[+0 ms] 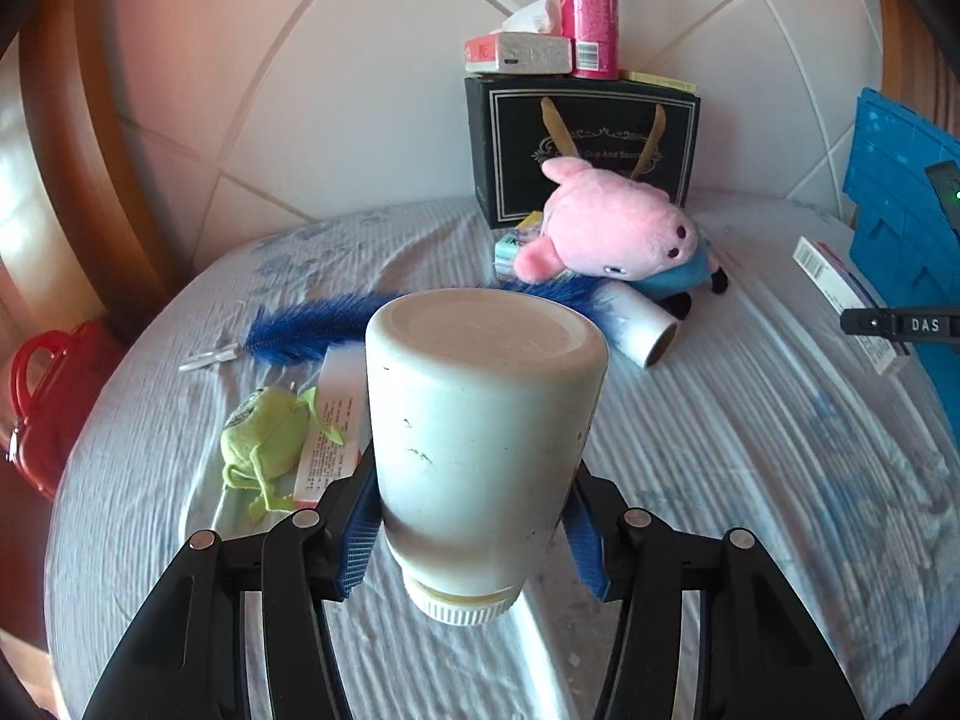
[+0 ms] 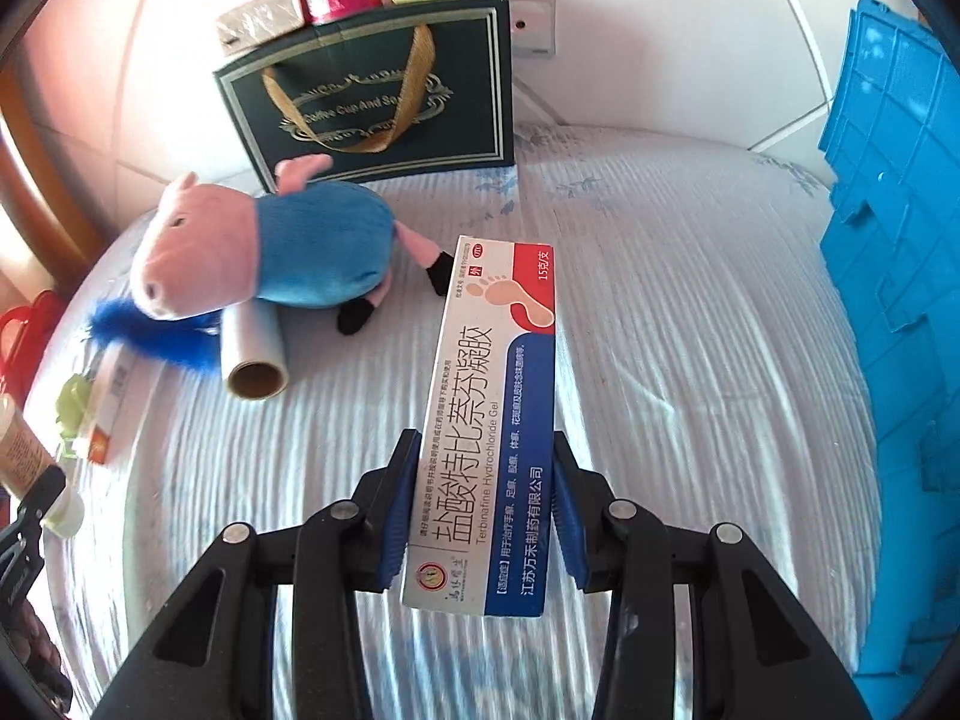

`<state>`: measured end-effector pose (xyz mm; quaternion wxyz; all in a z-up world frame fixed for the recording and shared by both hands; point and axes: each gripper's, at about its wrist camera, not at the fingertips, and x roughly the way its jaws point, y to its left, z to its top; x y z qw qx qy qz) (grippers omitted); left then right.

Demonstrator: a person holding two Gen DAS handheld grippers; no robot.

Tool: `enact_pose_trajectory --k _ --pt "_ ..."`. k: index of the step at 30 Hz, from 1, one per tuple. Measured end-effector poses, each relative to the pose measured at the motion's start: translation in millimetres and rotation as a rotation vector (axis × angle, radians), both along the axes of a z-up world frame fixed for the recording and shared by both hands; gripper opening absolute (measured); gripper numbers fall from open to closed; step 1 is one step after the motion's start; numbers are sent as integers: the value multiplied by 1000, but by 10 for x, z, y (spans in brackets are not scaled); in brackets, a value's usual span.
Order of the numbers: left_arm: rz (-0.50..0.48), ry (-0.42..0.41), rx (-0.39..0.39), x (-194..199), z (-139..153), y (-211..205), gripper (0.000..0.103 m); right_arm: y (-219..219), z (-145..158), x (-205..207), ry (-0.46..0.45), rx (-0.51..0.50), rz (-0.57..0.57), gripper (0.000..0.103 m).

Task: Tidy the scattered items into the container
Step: 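Carry the bottle and ointment box over the blue crate and open both tools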

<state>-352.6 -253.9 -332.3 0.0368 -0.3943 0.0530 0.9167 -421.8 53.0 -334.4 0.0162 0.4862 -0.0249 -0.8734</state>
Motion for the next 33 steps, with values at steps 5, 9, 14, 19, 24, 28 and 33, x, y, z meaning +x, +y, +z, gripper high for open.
enact_pose_trajectory --k 5,9,14,19,24,28,33 --pt "7 32 -12 198 384 96 52 9 382 309 34 -18 40 40" --pt "22 55 -12 354 698 160 52 10 706 558 57 -32 81 40" --pt "17 87 -32 517 1075 296 52 45 1098 863 89 -53 140 40" --pt "6 107 -51 617 1392 445 52 167 1400 1117 134 -57 176 40" --pt "-4 124 -44 720 1669 664 52 436 1746 1330 187 -97 172 40" --pt "-32 141 -46 768 1874 944 52 671 2086 1448 247 -102 172 40" --pt "-80 160 -44 778 2133 1364 52 997 2440 1553 308 -106 167 40"
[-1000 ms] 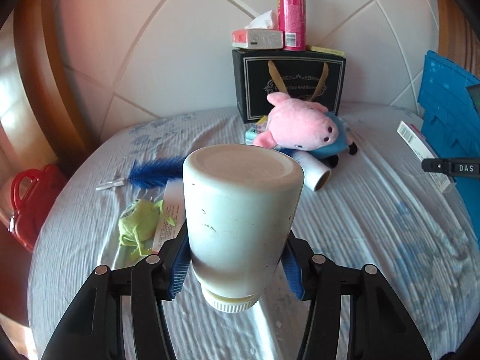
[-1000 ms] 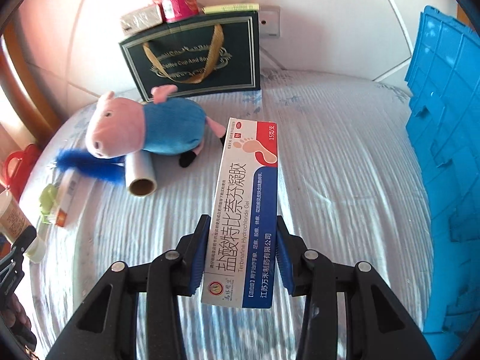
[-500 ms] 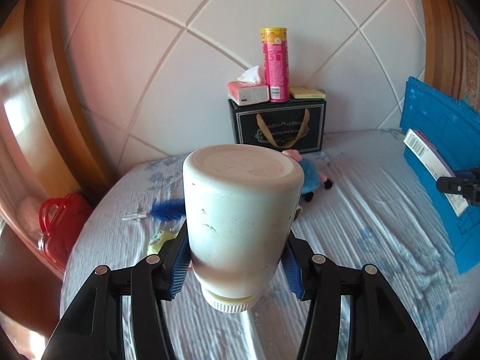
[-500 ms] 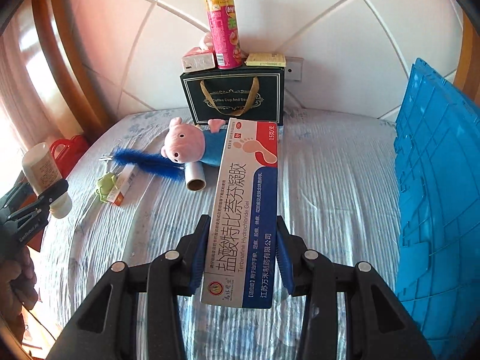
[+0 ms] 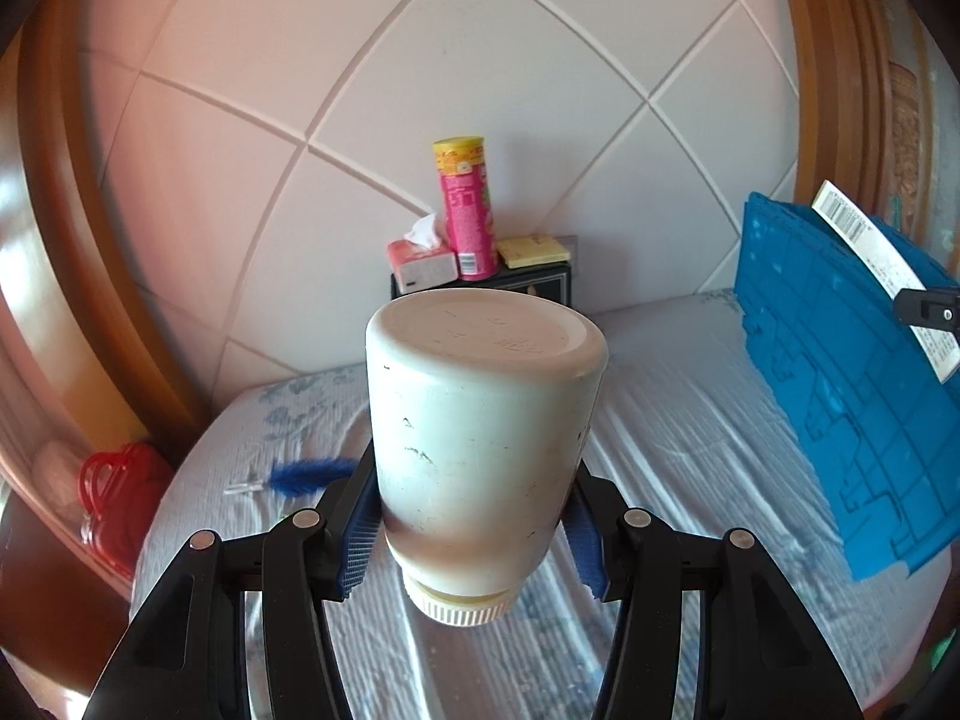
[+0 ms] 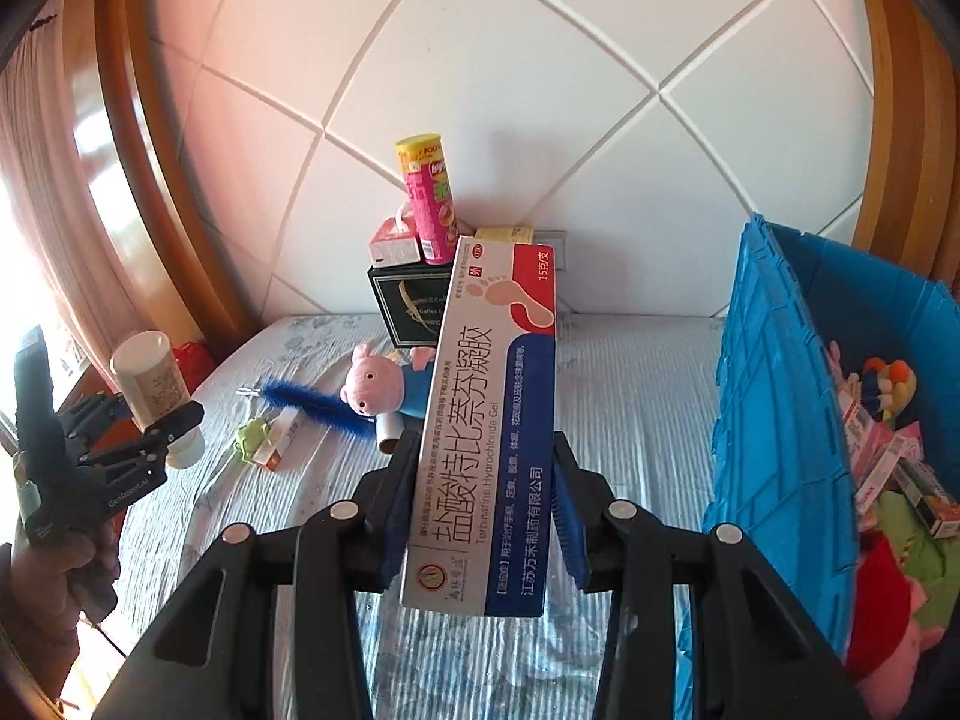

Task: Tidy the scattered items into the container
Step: 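Carry the bottle and ointment box over the blue crate and open both tools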

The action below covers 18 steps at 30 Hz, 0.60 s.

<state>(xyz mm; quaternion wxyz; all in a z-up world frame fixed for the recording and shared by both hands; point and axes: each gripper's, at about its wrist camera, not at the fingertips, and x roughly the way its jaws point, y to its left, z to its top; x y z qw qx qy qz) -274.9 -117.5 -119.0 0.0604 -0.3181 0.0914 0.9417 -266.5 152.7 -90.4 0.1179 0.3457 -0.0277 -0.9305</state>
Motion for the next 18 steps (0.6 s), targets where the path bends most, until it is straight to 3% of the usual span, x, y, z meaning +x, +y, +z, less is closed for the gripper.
enact_pose_trajectory --k 10,18 --pt "-113 47 -4 7 547 948 52 719 397 272 55 6 -26 40" --pt "-192 75 -7 29 756 1774 52 1411 552 465 68 0 -60 40"
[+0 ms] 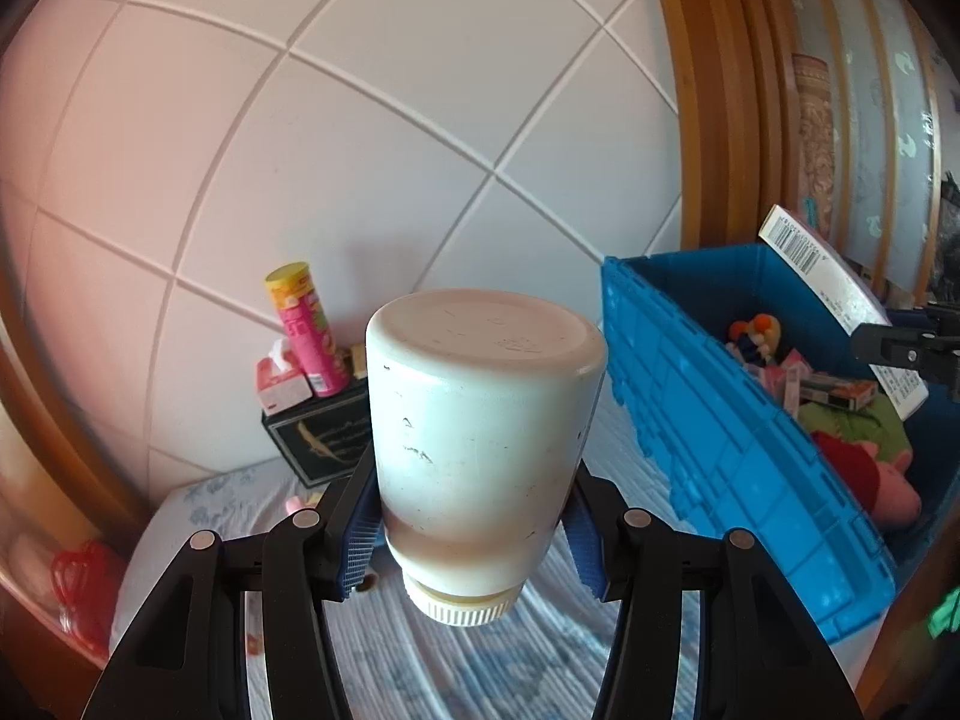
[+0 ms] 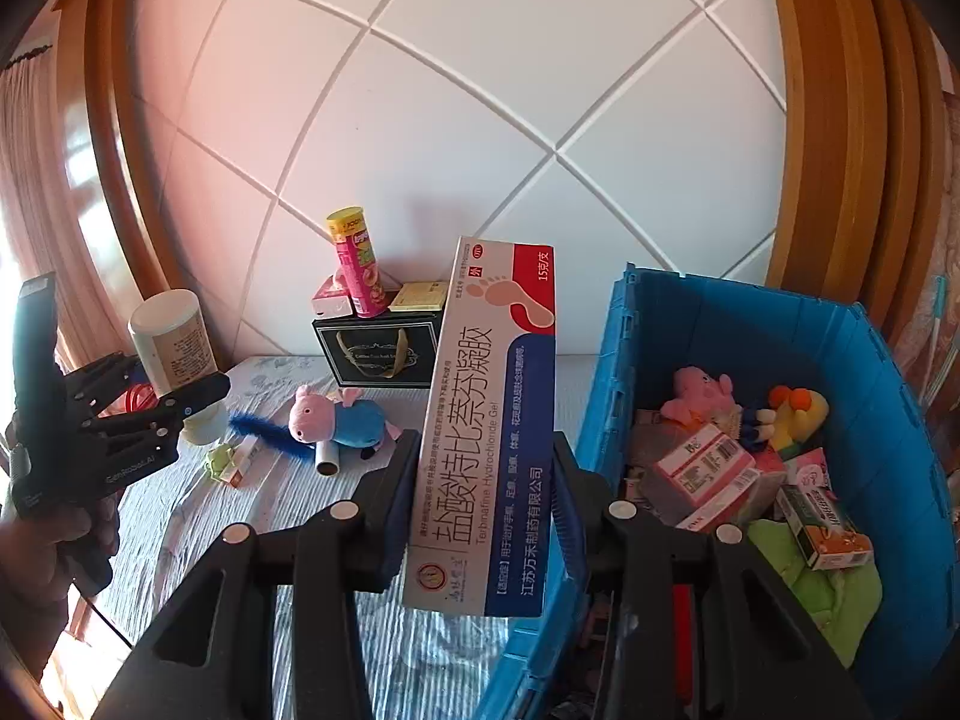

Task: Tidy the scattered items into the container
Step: 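Carry the bottle and ointment box over the blue crate and open both tools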

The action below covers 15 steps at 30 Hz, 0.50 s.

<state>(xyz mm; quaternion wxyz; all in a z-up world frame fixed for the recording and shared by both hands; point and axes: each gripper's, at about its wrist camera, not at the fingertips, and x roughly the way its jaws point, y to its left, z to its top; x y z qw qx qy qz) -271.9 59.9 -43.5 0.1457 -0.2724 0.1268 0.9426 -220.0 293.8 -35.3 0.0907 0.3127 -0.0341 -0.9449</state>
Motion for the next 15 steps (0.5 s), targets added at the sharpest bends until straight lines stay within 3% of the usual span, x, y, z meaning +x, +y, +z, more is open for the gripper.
enact_pose_trajectory --k 15 --pt "-158 20 -17 -35 128 1570 52 1181 73 220 -23 2 -135 40"
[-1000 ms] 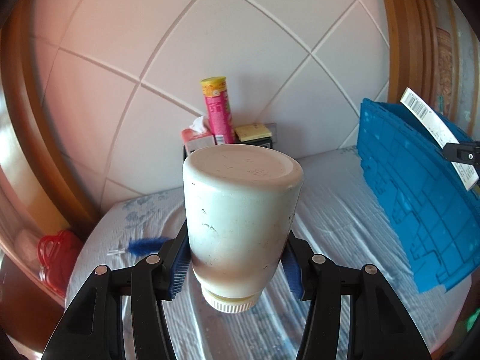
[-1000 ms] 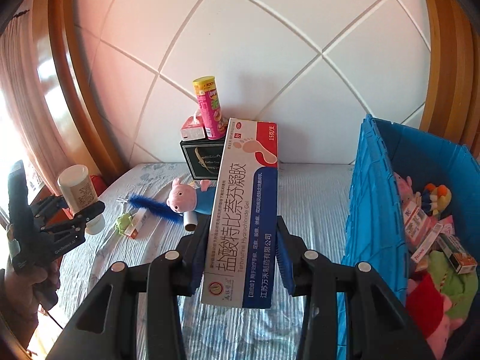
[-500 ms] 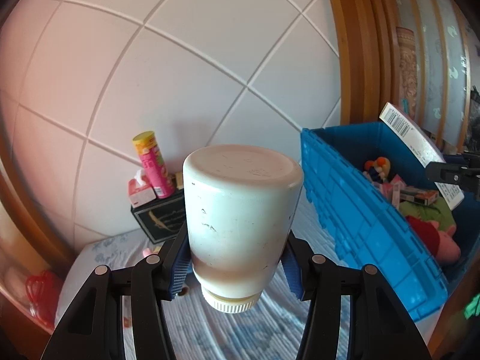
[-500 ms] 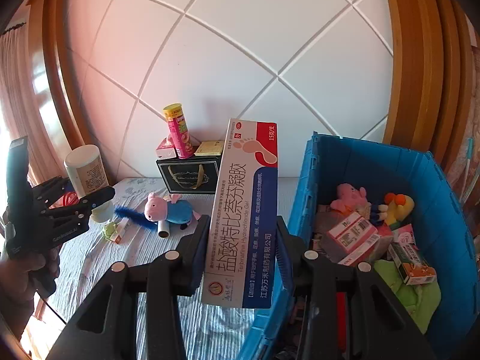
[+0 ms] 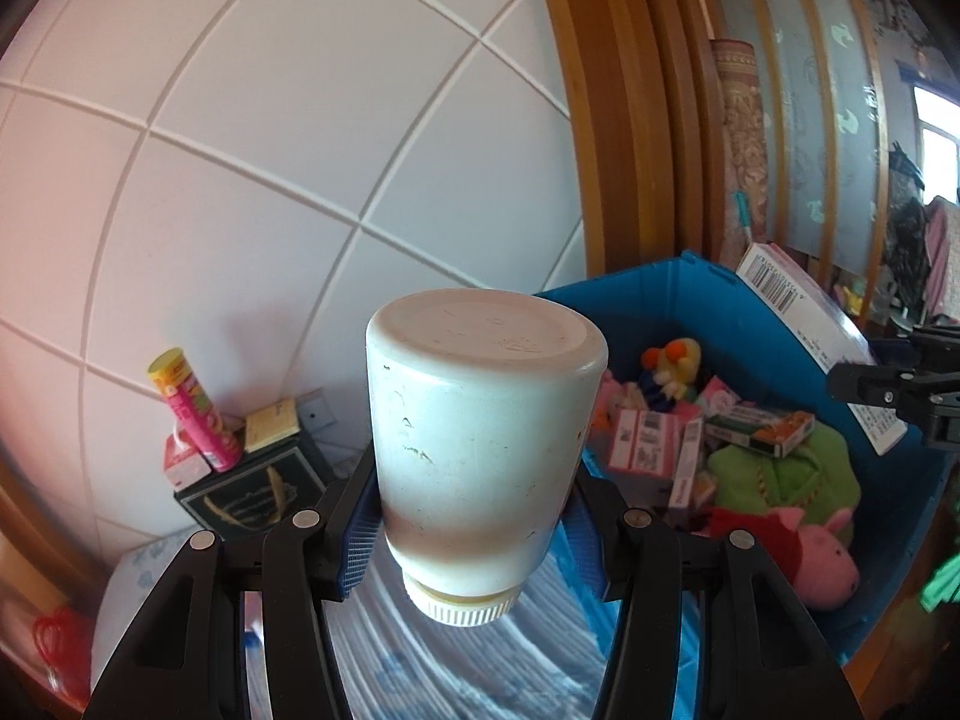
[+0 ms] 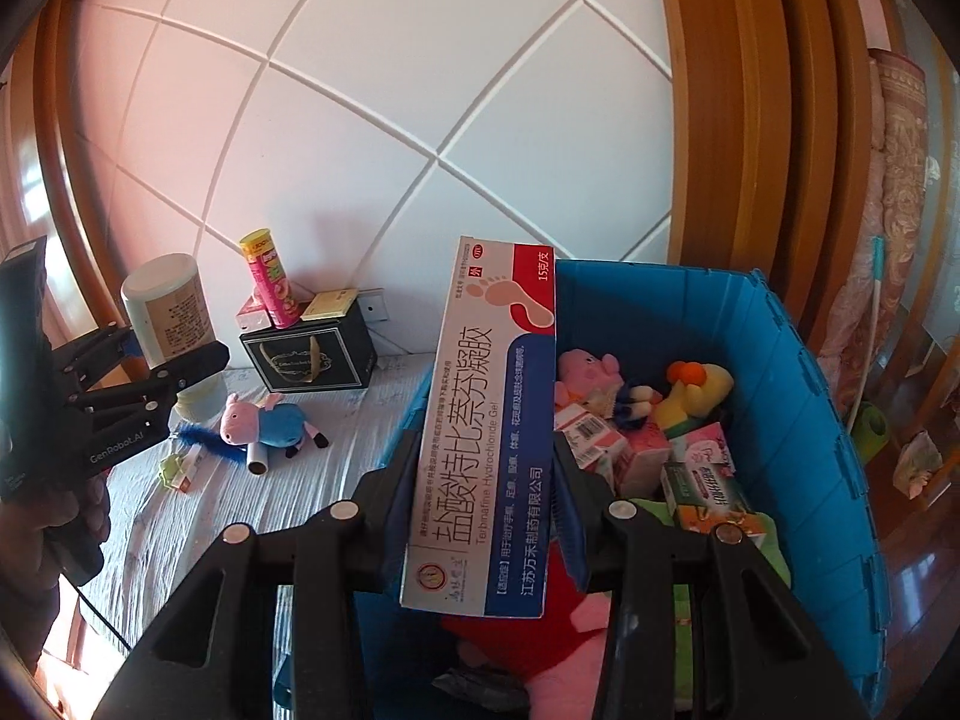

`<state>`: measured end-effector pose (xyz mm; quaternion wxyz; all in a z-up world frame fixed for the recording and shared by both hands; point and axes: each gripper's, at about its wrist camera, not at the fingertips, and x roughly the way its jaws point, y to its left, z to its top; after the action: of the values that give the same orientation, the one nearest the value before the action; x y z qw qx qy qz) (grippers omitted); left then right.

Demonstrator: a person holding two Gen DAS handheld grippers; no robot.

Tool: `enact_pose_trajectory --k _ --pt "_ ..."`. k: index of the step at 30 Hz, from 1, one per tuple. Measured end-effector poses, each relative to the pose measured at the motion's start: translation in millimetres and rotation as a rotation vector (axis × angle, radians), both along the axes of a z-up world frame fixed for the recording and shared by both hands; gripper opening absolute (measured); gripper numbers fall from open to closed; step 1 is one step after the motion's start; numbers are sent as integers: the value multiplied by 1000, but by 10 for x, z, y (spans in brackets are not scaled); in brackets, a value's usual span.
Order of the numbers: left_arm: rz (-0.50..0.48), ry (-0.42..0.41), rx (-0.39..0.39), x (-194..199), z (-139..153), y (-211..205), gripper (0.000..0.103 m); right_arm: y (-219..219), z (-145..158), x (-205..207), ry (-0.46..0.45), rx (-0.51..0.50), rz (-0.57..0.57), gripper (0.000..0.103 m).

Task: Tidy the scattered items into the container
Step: 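Carry the bottle and ointment box over the blue crate and open both tools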

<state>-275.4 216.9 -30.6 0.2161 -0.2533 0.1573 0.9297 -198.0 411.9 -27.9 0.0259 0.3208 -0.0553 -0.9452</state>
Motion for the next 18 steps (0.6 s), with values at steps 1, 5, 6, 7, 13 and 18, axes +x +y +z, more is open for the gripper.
enact_pose_trajectory --k 1,5,6,7,13,18 --pt "-13 1 -1 2 12 95 52 73 -12 3 -2 -1 -10 40" --pt "-58 5 1 -20 57 513 52 370 -70 18 -10 -8 -49 40" --pt "-68 5 3 -32 68 615 52 449 -85 20 -12 -10 -60 40" --pt "-77 5 4 -37 82 700 52 526 -100 20 -14 -13 -69 40" --pt "-120 -6 12 -78 128 1122 52 951 -174 43 -23 -19 -118 40" --pt "-135 -24 12 -208 114 1397 52 1251 -205 -14 -25 -27 -141 40"
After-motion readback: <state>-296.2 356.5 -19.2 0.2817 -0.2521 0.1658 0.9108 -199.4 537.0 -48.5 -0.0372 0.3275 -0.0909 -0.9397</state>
